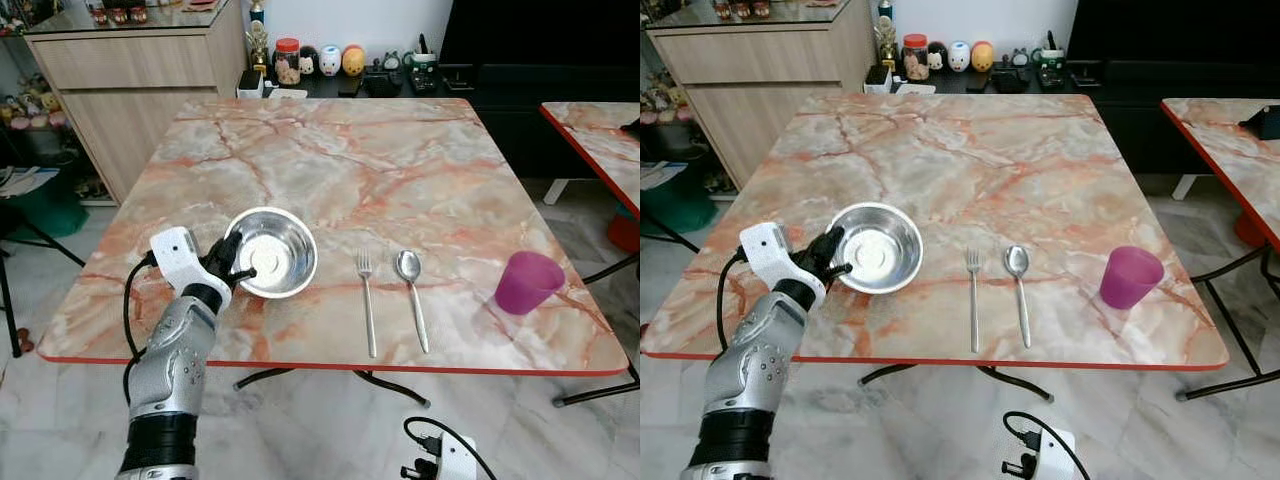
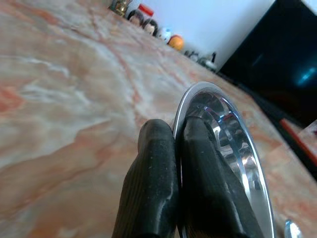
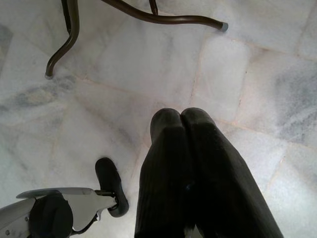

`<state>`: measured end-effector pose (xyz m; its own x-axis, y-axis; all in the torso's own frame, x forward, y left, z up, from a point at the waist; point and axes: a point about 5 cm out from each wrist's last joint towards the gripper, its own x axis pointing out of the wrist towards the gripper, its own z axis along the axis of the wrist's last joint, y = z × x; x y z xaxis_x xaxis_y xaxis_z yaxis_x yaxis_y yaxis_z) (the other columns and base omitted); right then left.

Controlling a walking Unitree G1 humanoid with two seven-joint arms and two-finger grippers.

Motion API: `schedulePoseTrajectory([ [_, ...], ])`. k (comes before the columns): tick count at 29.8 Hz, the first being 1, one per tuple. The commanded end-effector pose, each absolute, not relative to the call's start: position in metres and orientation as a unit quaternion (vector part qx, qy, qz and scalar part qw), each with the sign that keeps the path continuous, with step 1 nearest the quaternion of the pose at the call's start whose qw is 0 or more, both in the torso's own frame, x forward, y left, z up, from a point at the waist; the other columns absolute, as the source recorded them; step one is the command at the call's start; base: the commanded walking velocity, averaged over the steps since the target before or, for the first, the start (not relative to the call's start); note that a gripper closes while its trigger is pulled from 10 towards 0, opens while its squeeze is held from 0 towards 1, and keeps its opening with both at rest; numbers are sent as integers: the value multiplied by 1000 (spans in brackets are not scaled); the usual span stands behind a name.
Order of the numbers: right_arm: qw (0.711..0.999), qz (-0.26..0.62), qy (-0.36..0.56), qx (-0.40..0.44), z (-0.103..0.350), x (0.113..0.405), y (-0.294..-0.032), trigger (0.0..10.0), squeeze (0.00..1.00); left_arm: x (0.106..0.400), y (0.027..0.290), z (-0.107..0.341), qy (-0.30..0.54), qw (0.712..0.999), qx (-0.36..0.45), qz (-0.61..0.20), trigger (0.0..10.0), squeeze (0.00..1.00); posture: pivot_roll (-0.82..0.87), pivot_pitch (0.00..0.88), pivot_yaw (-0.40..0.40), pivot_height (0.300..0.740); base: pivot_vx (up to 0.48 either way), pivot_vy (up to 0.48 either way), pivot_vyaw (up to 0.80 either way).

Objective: Setting the table

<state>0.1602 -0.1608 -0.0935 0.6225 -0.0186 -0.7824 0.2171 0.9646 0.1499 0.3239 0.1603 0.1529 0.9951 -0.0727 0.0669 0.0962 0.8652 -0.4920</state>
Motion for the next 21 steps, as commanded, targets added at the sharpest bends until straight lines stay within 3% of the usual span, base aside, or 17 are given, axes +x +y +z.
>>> schedulePoseTrajectory([
  [1,892,-66,432,113,-94,160,-161,10000,0,325,160,163,-47,961,-270,-42,10000,0,50,0,-6,736,0,0,0],
  [6,896,-70,424,109,-90,167,-170,10000,0,326,157,173,-68,940,-332,-39,10000,0,48,0,-9,736,0,0,0],
  [15,898,-71,420,110,-90,167,-173,10000,0,327,160,207,-145,941,-302,-56,10000,0,47,0,-9,736,0,0,0],
  [21,897,-70,421,110,-91,163,-172,10000,0,327,161,230,-180,931,-310,-67,10000,0,47,0,-9,736,0,-309,0],
])
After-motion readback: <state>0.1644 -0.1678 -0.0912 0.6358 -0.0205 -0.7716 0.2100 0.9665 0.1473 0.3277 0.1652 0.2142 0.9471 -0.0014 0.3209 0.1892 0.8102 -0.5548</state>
